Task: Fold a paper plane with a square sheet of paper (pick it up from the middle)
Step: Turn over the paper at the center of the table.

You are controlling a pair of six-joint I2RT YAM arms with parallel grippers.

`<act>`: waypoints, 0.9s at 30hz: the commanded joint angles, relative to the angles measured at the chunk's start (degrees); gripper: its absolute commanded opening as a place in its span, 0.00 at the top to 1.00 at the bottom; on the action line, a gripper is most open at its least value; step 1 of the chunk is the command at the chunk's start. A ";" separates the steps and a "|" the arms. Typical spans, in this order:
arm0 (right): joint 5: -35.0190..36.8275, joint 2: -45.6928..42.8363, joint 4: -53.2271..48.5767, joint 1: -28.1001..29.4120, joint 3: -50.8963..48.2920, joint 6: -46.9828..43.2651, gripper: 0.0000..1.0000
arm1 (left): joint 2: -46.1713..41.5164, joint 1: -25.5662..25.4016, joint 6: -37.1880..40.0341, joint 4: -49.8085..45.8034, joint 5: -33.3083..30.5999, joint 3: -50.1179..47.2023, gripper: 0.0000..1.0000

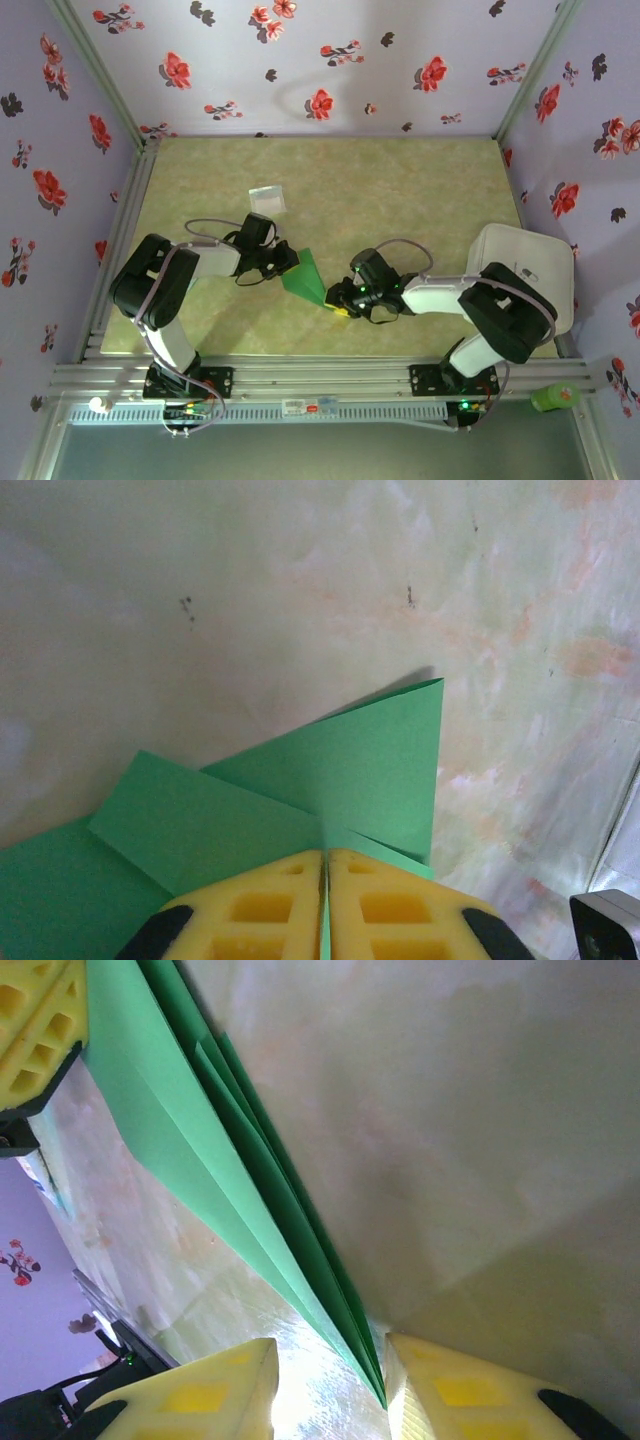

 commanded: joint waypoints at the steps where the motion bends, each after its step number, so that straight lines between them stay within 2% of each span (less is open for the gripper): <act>1: -0.52 1.77 4.86 0.12 -0.52 0.96 0.68 | 2.06 0.75 0.02 -3.46 -2.66 -1.10 0.89; 13: -0.52 2.31 7.57 -0.38 -1.06 -0.17 0.70 | 1.77 0.74 -0.23 -3.63 -2.67 -0.96 0.89; 21: -0.45 3.02 8.99 -0.80 -1.70 -0.45 0.81 | 1.05 0.75 -0.25 -4.07 -2.44 -0.57 0.88; 27: -0.91 2.97 10.50 -1.04 -2.34 -0.72 0.92 | -2.39 0.75 0.36 -3.38 -1.51 0.31 0.78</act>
